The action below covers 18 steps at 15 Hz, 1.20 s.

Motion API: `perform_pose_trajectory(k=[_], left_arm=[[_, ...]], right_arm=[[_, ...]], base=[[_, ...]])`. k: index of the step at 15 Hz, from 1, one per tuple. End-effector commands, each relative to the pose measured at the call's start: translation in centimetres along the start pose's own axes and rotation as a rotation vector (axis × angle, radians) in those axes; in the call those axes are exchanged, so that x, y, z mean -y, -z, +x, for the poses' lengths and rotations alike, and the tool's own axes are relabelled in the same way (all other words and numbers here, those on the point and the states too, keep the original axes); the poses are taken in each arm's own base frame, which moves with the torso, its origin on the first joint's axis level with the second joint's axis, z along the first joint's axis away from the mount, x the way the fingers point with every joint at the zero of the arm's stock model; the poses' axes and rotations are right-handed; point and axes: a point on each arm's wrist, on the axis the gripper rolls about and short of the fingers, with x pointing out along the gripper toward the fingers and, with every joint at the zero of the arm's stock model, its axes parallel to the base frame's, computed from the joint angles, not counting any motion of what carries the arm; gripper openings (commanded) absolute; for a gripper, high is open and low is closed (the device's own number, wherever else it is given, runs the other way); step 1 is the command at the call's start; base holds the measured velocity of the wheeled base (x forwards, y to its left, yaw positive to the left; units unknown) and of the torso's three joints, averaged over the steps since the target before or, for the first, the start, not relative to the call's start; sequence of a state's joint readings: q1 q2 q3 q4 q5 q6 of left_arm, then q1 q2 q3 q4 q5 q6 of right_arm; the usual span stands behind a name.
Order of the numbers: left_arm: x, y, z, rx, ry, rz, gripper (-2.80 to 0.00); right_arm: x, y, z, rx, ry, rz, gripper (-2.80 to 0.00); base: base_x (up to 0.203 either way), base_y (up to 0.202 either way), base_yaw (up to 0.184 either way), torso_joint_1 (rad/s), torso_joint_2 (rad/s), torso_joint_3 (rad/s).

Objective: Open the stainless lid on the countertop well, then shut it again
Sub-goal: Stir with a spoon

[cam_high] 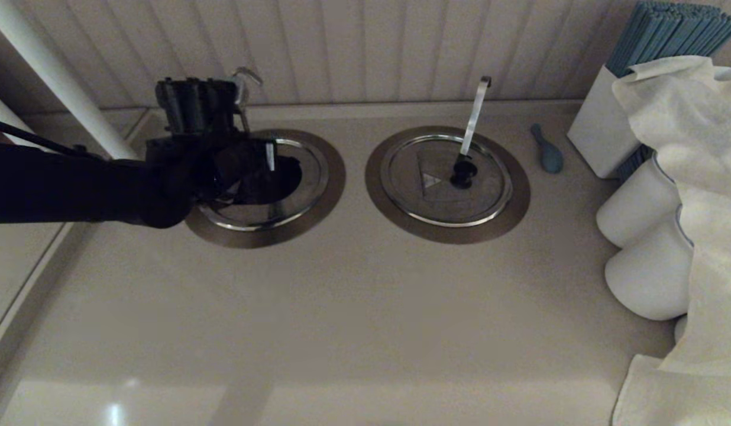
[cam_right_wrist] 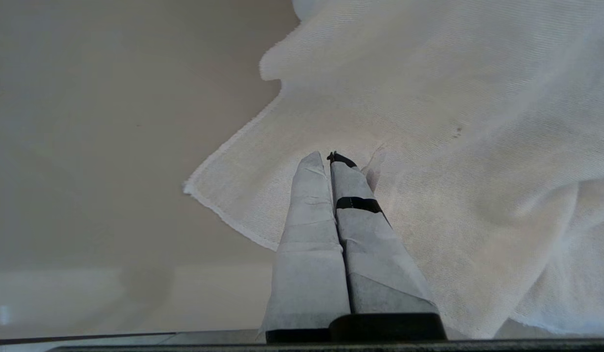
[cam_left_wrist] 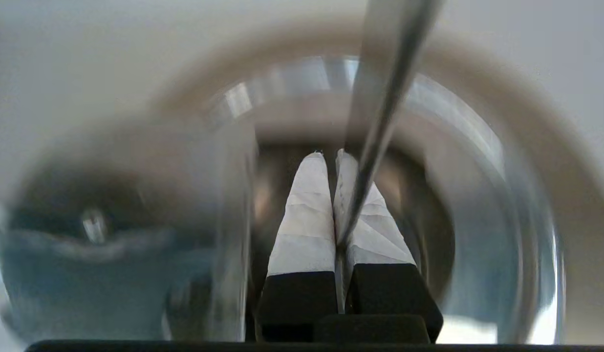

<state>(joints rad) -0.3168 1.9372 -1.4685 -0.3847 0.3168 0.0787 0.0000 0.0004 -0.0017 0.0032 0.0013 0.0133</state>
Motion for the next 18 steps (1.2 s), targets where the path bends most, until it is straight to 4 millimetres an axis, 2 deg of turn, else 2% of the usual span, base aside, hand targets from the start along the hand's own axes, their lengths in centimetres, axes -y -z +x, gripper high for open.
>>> perform_pose_trajectory(k=[1, 4, 7, 10, 12, 16, 18], left_arm=[[-0.5, -0.6, -1.4, -0.032, 0.036, 0.005, -2.8], [-0.2, -0.5, -1.2, -0.098, 0.114, -0.079, -2.8], [0.0, -1.7, -0.8, -0.14, 0.186, -0.244, -2.8], [0.4, -2.2, 0.8, -0.115, 0.152, -0.339, -2.8], [0.6, -2.3, 1.8, -0.039, 0.095, -0.357, -2.8], [-0.1, -1.1, 3.8, 0.139, -0.061, -0.201, -2.8], [-0.5, 0.3, 3.3, 0.136, -0.088, -0.074, -2.8]], right_arm=[[0.0, 0.0, 0.0, -0.001, 0.0, 0.0, -2.8], [0.0, 0.0, 0.0, -0.001, 0.0, 0.0, -2.8], [0.0, 0.0, 0.0, -0.001, 0.0, 0.0, -2.8], [0.0, 0.0, 0.0, -0.001, 0.0, 0.0, -2.8], [0.0, 0.0, 0.0, -0.001, 0.0, 0.0, -2.8], [0.0, 0.0, 0.0, -0.001, 0.0, 0.0, -2.8], [0.0, 0.0, 0.0, -0.001, 0.0, 0.0, -2.8]], base=[[0.0, 0.0, 0.0, 0.0, 0.0, 0.0], [0.0, 0.0, 0.0, 0.0, 0.0, 0.0], [0.0, 0.0, 0.0, 0.0, 0.0, 0.0], [0.0, 0.0, 0.0, 0.0, 0.0, 0.0], [0.0, 0.0, 0.0, 0.0, 0.0, 0.0], [0.0, 0.0, 0.0, 0.0, 0.0, 0.0], [0.0, 0.0, 0.0, 0.0, 0.0, 0.0]])
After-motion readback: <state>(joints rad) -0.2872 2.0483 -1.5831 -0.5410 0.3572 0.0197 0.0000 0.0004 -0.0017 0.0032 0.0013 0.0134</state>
